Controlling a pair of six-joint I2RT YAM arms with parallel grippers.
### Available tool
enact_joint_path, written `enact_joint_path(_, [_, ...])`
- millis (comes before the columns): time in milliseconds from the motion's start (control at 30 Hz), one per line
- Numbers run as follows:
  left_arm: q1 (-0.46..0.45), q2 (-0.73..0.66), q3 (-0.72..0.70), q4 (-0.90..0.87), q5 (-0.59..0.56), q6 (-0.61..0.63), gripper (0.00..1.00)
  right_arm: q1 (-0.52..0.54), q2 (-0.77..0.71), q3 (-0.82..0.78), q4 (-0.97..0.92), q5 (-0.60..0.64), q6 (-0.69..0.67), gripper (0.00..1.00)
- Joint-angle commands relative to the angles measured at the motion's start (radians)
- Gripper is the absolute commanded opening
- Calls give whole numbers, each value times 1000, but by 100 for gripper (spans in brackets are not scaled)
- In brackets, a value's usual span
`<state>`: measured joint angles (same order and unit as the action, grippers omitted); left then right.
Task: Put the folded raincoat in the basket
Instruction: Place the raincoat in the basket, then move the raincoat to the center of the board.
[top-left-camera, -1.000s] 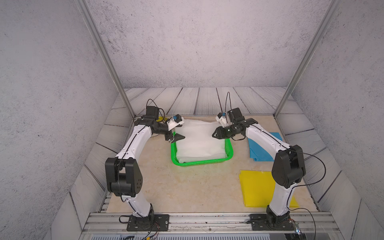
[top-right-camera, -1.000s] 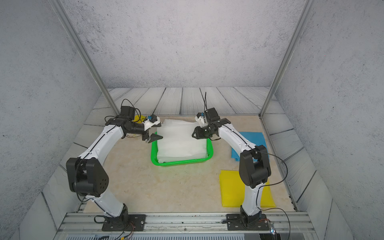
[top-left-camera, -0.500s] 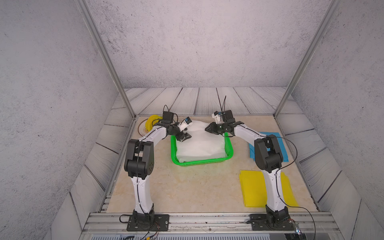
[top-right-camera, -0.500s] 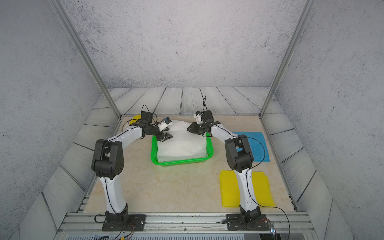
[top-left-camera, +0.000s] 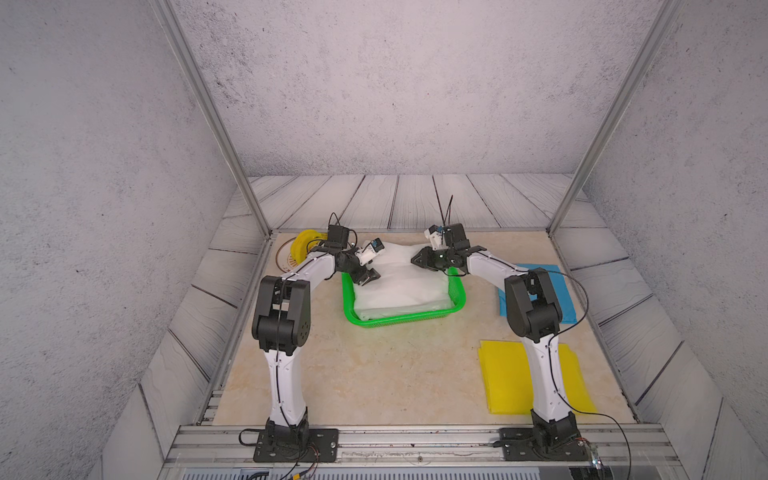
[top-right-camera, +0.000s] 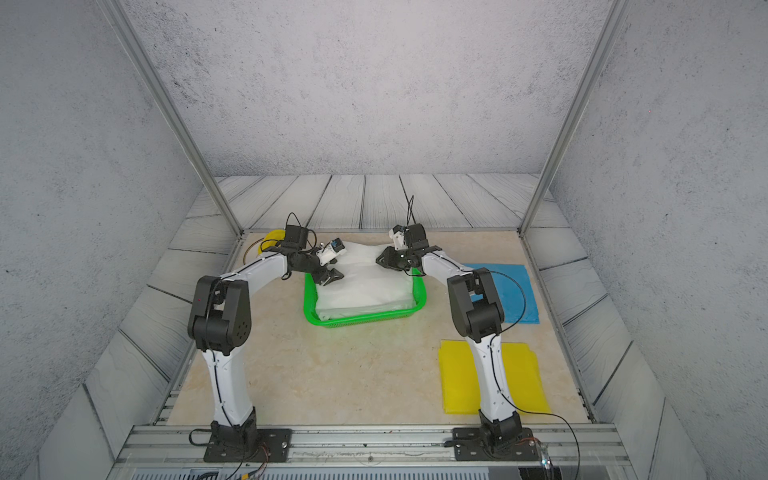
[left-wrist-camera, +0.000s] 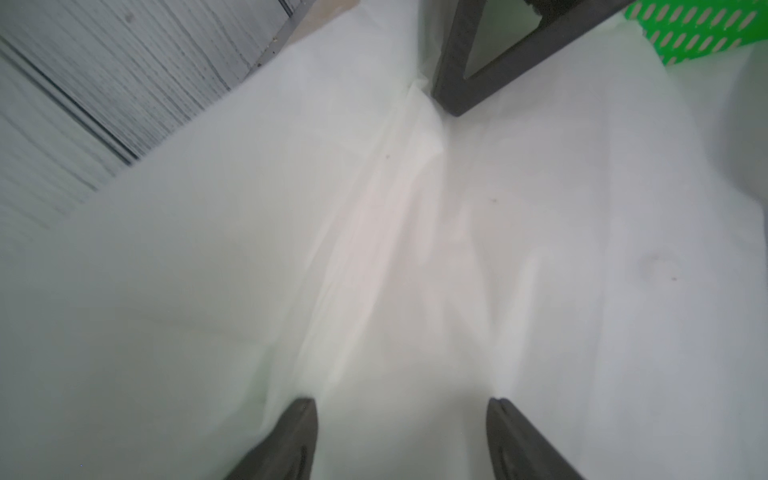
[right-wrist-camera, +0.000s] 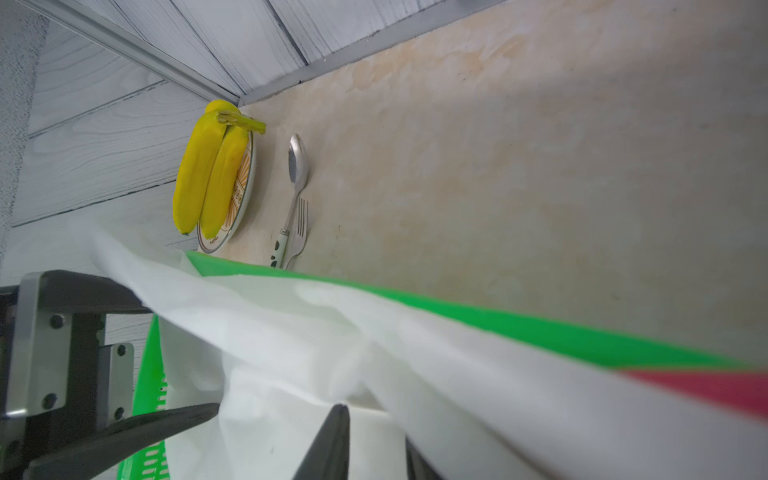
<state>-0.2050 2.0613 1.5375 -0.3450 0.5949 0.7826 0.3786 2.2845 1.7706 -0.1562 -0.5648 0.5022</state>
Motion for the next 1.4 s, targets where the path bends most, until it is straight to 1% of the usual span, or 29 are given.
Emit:
enact_joint_path(0, [7,-75,-17,-74,-18,36,72,-9,-93,-16,-103,59,-57,32])
enact_joint_path(67, [9,-119,-5,-103,-18,38,74,-7,-153,-9,-177,95,-86,36])
enact_joint_path(133, [10,-175,10,-136,-13,26,75,-8,-218,-7,-275,167,-116,41])
enact_joint_path(300, [16,-327,-20,-183,13,-40,80,-8,-431,-99,-466,389,-158,55])
enact_joint_path(367, [18,-385,-54,-187,18,-79,82,-8,-511,-164,-531,470,-139,60])
enact_joint_path(433, [22,-441,-101,-184,14,-131,82,-8,-585,-238,-595,524,-104,62])
enact_joint_path(567, [24,-542,-199,-180,-53,-235,88,-7,-731,-402,-709,626,-38,64])
enact_joint_path(633, [26,-567,-225,-203,-116,-296,89,-8,-785,-474,-751,637,-28,64])
enact_joint_path(733, [27,-589,-281,-188,-235,-408,89,-8,-829,-549,-823,630,2,64])
enact_joint_path(800, [27,-602,-314,-187,-273,-456,89,-9,-845,-579,-881,650,60,64])
enact_joint_path(900, [27,-627,-350,-190,-272,-504,89,-8,-886,-646,-918,618,125,65])
enact_joint_path(1033, [26,-654,-380,-193,-206,-491,89,24,-948,-781,-892,637,177,70])
enact_joint_path(1100, [26,-650,-383,-194,-191,-511,89,55,-926,-826,-871,617,194,72])
enact_joint_path(1167, [26,-646,-390,-190,-177,-520,89,97,-888,-830,-870,661,224,74])
enact_joint_path(1233, [26,-645,-395,-192,-172,-516,89,135,-858,-837,-852,693,256,78])
enact_joint_path(1367, [26,-653,-402,-208,-176,-495,89,167,-809,-905,-771,688,315,78])
